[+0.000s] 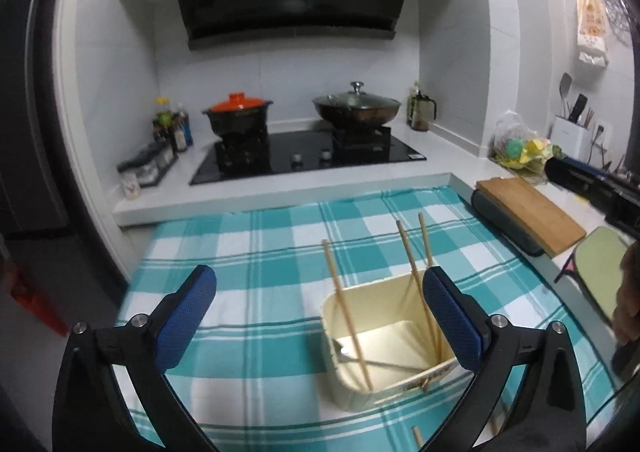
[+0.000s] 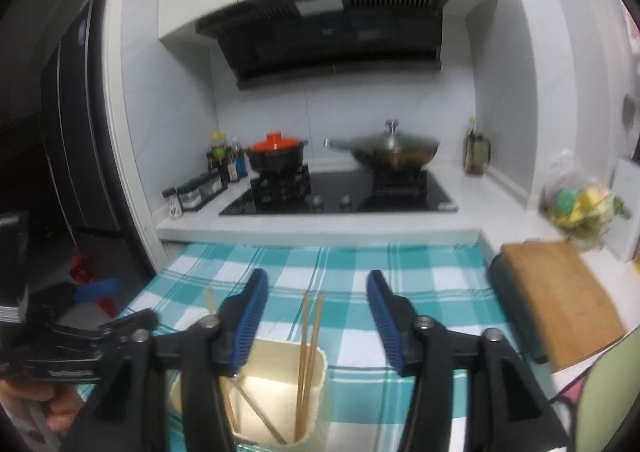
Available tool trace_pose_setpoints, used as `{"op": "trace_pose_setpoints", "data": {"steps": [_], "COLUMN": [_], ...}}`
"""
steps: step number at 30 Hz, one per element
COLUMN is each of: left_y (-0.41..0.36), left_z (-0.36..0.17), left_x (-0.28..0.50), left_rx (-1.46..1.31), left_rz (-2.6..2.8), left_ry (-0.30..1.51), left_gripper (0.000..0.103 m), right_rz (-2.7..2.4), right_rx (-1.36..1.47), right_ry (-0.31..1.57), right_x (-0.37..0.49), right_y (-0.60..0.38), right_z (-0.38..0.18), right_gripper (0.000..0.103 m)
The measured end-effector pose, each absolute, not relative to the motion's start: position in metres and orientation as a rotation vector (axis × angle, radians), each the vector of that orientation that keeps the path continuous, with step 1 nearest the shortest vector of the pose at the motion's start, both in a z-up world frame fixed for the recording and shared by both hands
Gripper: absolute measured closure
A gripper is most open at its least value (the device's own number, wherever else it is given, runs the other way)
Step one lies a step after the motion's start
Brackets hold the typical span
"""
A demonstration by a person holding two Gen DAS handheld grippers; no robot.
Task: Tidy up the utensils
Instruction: 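Withdraw both open tools from the holder back over the utensils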
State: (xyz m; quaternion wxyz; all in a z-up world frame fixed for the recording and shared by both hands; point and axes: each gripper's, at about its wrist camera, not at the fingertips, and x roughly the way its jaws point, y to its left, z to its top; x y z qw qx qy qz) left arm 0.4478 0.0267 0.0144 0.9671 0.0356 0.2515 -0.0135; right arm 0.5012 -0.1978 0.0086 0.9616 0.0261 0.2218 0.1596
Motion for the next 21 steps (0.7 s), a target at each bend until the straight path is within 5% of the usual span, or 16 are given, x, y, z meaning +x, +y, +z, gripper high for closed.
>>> {"op": "trace_pose_setpoints", "data": {"steps": [7, 21], "left_y": [0.036, 0.038], "left_z": [-0.003, -0.092], "left_x": [0.361, 0.259], "left_rx": [0.155, 0.087], "left_rz": [-0.018, -0.004], "left_ry": [0.585, 0.695], "left_gripper": [0.000, 0.000], "right_rz": [0.268, 0.166], "right_rx": [-0.009, -0.076], "right_ry": [0.370, 0.427], "right_x": [0.414, 0.295], "right_y": [-0.230, -0.262], "right_z": [0.041, -0.016], "right_gripper": [0.025, 0.025]}}
